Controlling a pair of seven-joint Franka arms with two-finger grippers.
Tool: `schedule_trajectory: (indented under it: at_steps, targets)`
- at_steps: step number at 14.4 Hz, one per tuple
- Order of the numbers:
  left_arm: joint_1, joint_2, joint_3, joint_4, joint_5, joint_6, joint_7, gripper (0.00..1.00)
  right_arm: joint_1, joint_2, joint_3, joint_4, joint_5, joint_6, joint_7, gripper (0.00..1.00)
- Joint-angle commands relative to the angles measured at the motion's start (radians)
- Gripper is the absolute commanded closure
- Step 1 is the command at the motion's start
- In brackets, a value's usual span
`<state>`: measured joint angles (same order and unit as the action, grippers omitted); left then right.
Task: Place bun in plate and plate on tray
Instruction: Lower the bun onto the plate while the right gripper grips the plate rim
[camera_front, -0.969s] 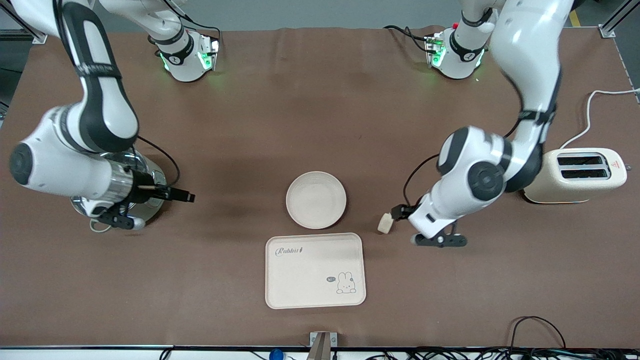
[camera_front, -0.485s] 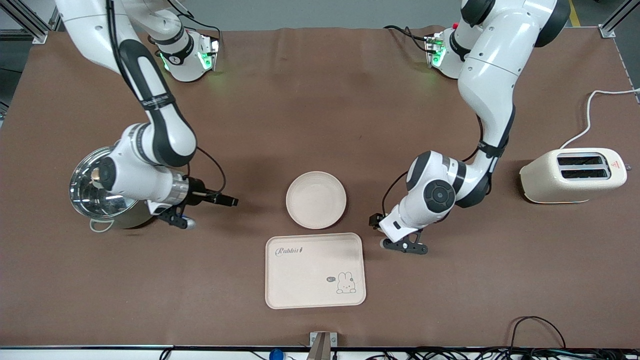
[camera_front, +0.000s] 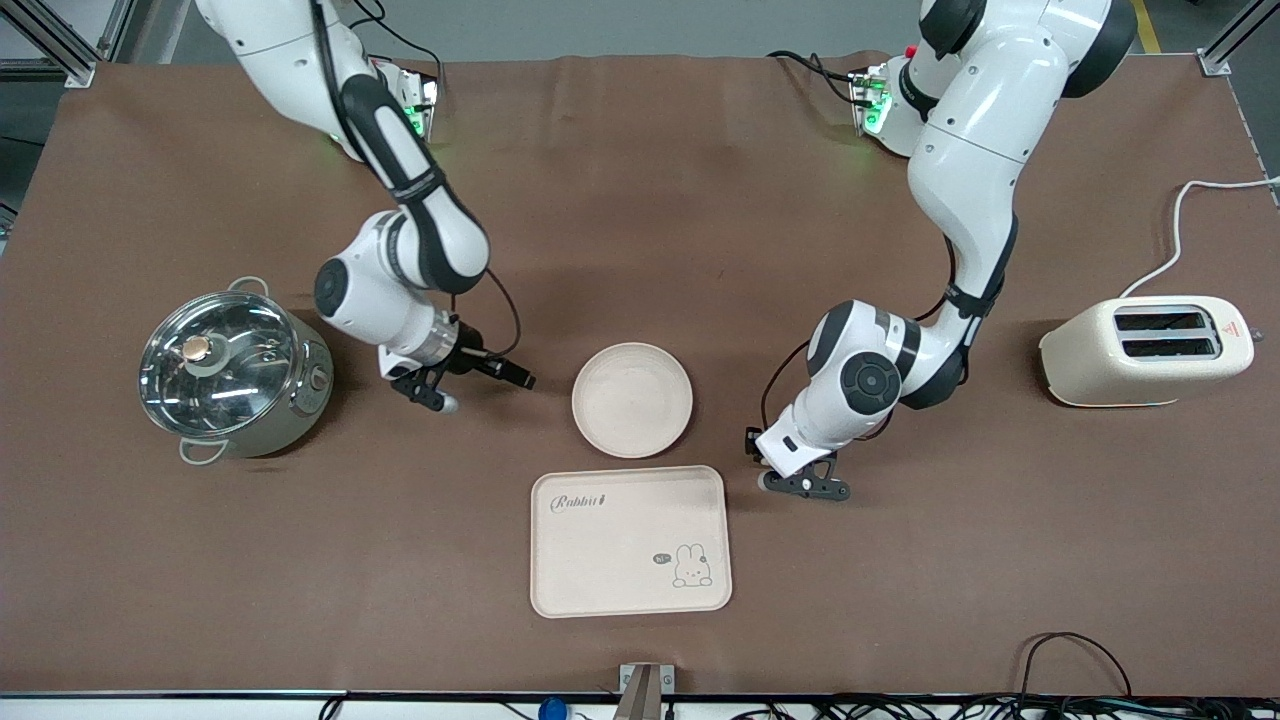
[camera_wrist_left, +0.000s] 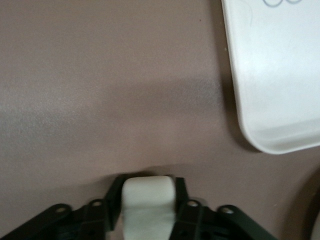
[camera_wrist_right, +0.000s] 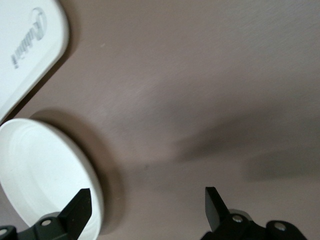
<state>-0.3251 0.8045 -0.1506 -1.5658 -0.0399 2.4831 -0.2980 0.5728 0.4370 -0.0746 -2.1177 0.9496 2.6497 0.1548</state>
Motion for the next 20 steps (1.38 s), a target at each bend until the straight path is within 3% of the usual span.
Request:
schedule_trajectory:
  at_steps: [1, 4, 6, 8, 9, 10, 13, 14, 18, 20]
  targets:
    - [-0.011, -0.043, -0.039, 0.024, 0.003, -0.01, -0.152, 1.0, 0.009, -0.006, -0.01, 0.007, 0.067, 0.009, -0.004, 0.0]
    - [-0.017, -0.038, -0.125, 0.111, -0.024, -0.072, -0.413, 1.0, 0.048, 0.072, -0.01, 0.091, 0.109, 0.009, -0.004, 0.0]
    - [-0.064, -0.027, -0.141, 0.113, -0.026, -0.063, -0.565, 0.98, 0.068, 0.109, -0.01, 0.123, 0.149, 0.009, -0.006, 0.0]
    - [-0.104, -0.015, -0.141, 0.113, -0.026, -0.04, -0.645, 0.88, 0.076, 0.123, -0.01, 0.13, 0.149, 0.009, -0.004, 0.0]
    - [-0.114, -0.005, -0.141, 0.112, -0.025, -0.036, -0.679, 0.58, 0.093, 0.137, -0.01, 0.136, 0.152, 0.009, -0.001, 0.0]
    - [-0.123, 0.001, -0.139, 0.11, -0.017, -0.027, -0.688, 0.01, 0.101, 0.155, -0.01, 0.149, 0.155, 0.01, 0.008, 0.0]
    - [-0.152, 0.004, -0.135, 0.11, -0.018, 0.016, -0.699, 0.0, 0.114, 0.2, -0.01, 0.205, 0.155, 0.01, 0.071, 0.01]
    - [-0.15, 0.001, -0.135, 0.11, -0.014, 0.016, -0.694, 0.0, 0.116, 0.207, -0.01, 0.215, 0.155, 0.009, 0.072, 0.06]
    - [-0.147, 0.001, -0.132, 0.112, 0.034, 0.014, -0.685, 0.0, 0.119, 0.221, -0.01, 0.225, 0.155, 0.009, 0.074, 0.47]
    - [-0.138, -0.016, -0.126, 0.112, 0.086, -0.006, -0.675, 0.0, 0.125, 0.239, -0.01, 0.242, 0.155, 0.01, 0.083, 0.54]
